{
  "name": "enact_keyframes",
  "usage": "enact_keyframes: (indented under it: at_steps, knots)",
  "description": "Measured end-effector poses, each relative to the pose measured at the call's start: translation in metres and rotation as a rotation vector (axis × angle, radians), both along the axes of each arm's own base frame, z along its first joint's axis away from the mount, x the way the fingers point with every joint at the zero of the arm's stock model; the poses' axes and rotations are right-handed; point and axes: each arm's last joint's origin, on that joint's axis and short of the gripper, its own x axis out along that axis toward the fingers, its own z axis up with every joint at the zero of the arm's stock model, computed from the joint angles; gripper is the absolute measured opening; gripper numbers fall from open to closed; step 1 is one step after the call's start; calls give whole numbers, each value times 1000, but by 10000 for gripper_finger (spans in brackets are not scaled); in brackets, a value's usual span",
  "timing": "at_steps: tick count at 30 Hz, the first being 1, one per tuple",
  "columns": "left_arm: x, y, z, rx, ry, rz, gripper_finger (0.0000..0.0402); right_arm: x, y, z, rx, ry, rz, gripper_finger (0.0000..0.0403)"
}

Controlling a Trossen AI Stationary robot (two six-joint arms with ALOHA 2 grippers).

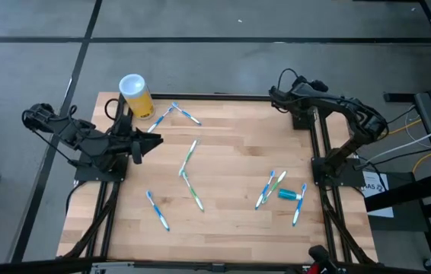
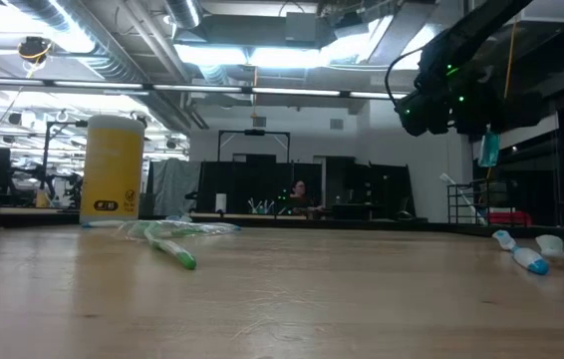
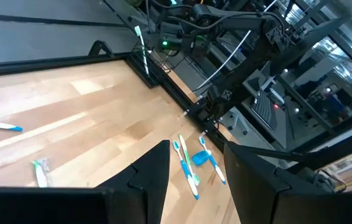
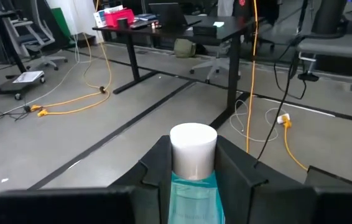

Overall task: Pick & Place toothbrushing station
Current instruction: Put the blue mouthwash into the mesh organizer

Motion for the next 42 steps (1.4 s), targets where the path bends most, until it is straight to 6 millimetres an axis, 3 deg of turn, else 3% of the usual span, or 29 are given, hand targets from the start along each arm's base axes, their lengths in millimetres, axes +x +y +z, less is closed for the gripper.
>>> enact_keyframes:
  at_steps: [7, 18, 36, 42]
  knots:
    - [1, 2, 0, -23, 8, -30, 147, 5, -6, -13, -26, -19, -14, 93]
    - [1, 2, -4, -51, 39, -55, 147, -3, 2, -45, -68, -25, -8, 93]
    - [0, 2, -7, -84, 63, -53, 131, -1, 3, -46, -119, 15, 29, 93]
    - [0, 2, -7, -88, 66, -67, 129, -5, 7, -43, -55, 75, 31, 93]
